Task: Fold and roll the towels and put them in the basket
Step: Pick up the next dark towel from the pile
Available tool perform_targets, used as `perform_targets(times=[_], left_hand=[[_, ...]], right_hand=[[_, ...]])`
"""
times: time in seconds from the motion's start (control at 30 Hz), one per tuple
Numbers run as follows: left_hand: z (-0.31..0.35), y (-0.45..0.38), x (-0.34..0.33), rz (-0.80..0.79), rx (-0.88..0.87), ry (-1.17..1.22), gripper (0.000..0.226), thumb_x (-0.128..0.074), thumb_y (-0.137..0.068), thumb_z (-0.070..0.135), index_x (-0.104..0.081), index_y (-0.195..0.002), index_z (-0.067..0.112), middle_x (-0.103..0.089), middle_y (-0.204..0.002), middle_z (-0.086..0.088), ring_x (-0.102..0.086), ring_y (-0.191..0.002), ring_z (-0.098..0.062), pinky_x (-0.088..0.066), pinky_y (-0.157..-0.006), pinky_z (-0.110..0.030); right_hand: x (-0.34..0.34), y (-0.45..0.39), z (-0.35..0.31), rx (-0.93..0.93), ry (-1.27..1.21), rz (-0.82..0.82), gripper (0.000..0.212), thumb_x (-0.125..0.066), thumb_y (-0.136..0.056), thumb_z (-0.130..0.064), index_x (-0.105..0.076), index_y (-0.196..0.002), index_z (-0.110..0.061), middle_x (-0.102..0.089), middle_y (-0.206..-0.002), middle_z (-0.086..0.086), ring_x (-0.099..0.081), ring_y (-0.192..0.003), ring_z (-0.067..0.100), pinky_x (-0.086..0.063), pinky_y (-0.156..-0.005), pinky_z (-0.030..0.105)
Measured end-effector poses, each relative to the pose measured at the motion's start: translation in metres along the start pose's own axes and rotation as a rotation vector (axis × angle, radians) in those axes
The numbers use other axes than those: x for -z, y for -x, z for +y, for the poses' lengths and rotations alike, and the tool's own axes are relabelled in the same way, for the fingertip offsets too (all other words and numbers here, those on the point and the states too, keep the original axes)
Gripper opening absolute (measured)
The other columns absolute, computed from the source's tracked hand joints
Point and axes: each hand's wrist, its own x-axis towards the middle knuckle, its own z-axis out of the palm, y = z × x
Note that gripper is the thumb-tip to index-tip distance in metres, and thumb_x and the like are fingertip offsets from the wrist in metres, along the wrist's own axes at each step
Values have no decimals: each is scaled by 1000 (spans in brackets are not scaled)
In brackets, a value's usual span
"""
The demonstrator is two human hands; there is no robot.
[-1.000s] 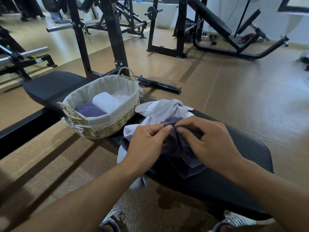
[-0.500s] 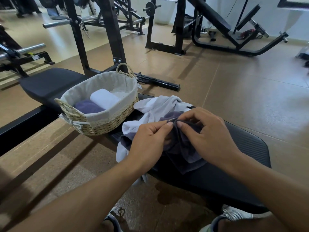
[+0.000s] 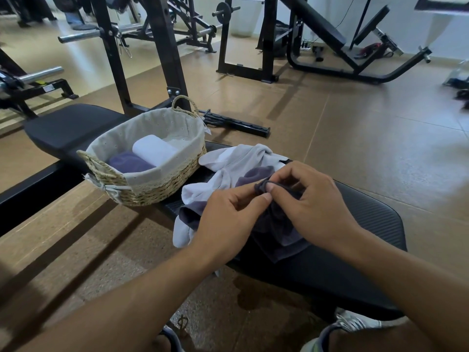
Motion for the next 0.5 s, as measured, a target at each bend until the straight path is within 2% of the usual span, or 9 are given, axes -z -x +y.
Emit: perform_targets(times=[0.03, 0.13, 0.37, 0.5], left_hand=[[1, 1, -1, -10, -14, -4, 25, -59, -100, 7, -75, -110, 22, -73, -73, 19, -67, -74, 8, -49, -70, -8], [0, 2, -2, -7, -38, -20, 25, -58, -100, 4, -74, -117, 14, -71, -71, 23, -64, -73, 13, -46, -69, -5], [1, 2, -3, 53, -42, -88, 25, -57, -102, 12, -77, -116, 19, -78, -87, 18, -70, -87, 6, -49, -75, -9], [1, 2, -3, 63, -37, -111, 26, -56, -103, 15, -76, -117, 21, -78, -93, 19, -71, -92, 6, -49, -76, -9]], right_hand=[[1, 0, 0, -16, -14, -8, 8, -71, -90, -26, -68, -85, -30, -69, -84, -16, -64, -79, 4, -45, -68, 11], [3, -1, 1, -54, -92, -49, 11, -71, -91, -25, -69, -82, -29, -71, -77, -12, -67, -70, 7, -52, -66, 21], [3, -1, 1, -106, -219, -72, 15, -72, -91, -21, -70, -77, -27, -75, -74, -7, -72, -72, 14, -59, -73, 38], [4, -1, 0, -132, -243, -97, 18, -71, -92, -21, -68, -75, -27, -76, -71, -7, -72, -69, 12, -56, -73, 35]])
